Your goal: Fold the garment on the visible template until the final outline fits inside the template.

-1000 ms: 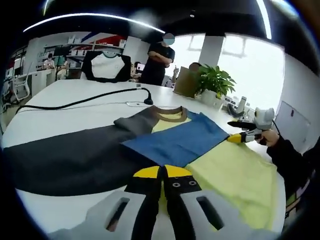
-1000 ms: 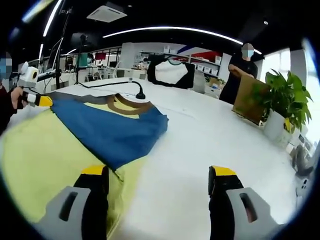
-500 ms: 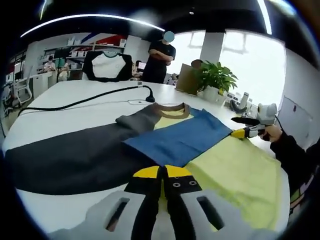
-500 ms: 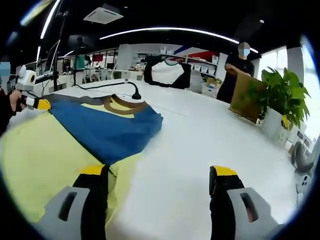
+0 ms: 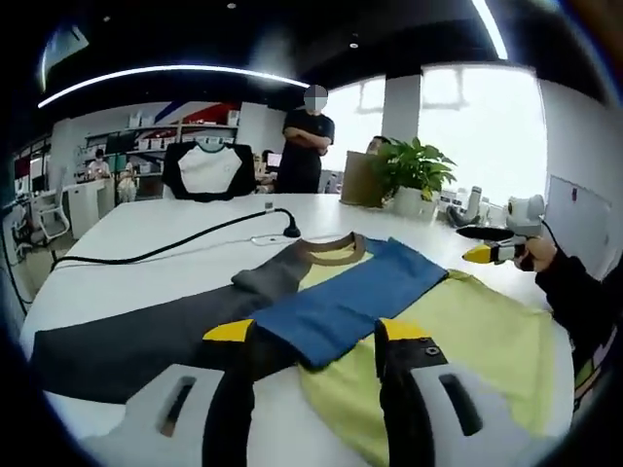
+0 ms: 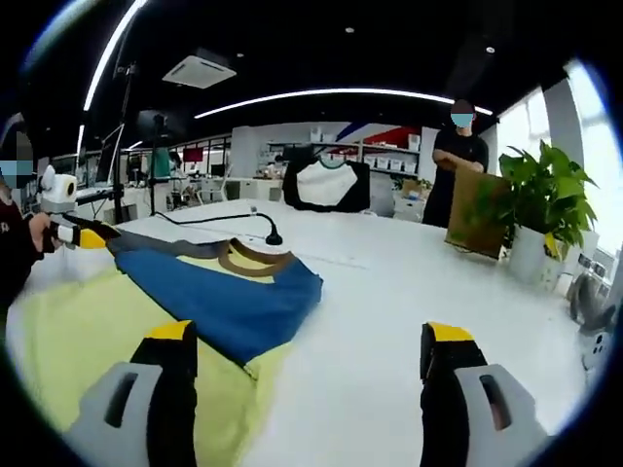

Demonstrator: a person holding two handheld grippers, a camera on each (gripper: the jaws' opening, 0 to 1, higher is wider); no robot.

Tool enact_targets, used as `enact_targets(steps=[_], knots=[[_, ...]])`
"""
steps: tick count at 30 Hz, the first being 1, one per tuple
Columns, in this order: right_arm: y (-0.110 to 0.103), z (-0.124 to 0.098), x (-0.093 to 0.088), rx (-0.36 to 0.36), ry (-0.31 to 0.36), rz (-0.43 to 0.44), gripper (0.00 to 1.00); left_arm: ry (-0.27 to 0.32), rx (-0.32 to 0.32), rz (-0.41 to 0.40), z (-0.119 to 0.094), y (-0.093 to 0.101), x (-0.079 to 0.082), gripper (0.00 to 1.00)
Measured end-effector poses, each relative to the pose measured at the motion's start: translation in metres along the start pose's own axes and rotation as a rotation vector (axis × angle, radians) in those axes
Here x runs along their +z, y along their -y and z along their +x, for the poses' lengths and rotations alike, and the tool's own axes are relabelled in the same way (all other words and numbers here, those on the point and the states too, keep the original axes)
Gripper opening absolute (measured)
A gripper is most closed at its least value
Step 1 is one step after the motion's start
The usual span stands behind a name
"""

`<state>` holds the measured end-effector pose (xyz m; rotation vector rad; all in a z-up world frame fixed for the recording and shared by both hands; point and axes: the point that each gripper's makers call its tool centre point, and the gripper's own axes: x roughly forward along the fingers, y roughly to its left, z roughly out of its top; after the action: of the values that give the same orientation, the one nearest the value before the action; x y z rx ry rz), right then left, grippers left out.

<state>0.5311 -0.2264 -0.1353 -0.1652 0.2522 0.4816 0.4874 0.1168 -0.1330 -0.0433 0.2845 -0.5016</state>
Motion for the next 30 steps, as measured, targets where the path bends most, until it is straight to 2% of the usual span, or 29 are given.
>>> enact_targets(steps=[7,10,15,21,23,28,30], knots=[[-0.001,-0.013,0.007,0.008,0.039,0.016,0.99,0.068,0.000,0.029,-0.011,0.005,0.018,0.59],[-0.002,-0.019,0.008,-0.002,0.050,-0.001,0.99,0.074,-0.002,0.027,-0.017,0.006,0.022,0.60],[-0.003,-0.030,0.011,-0.014,0.072,0.001,0.99,0.112,0.036,0.067,-0.029,0.003,0.033,0.67],[0.000,-0.045,0.015,-0.041,0.108,-0.001,0.99,0.124,0.058,0.060,-0.039,0.003,0.034,0.82],[0.003,-0.049,0.016,-0.059,0.120,-0.001,0.99,0.136,0.080,0.078,-0.042,0.003,0.033,0.83],[0.001,-0.063,0.016,-0.080,0.138,0.015,0.99,0.185,0.079,0.032,-0.051,0.008,0.037,0.87],[0.000,-0.068,0.014,-0.081,0.137,0.012,0.99,0.196,0.109,0.056,-0.055,0.006,0.040,0.87]])
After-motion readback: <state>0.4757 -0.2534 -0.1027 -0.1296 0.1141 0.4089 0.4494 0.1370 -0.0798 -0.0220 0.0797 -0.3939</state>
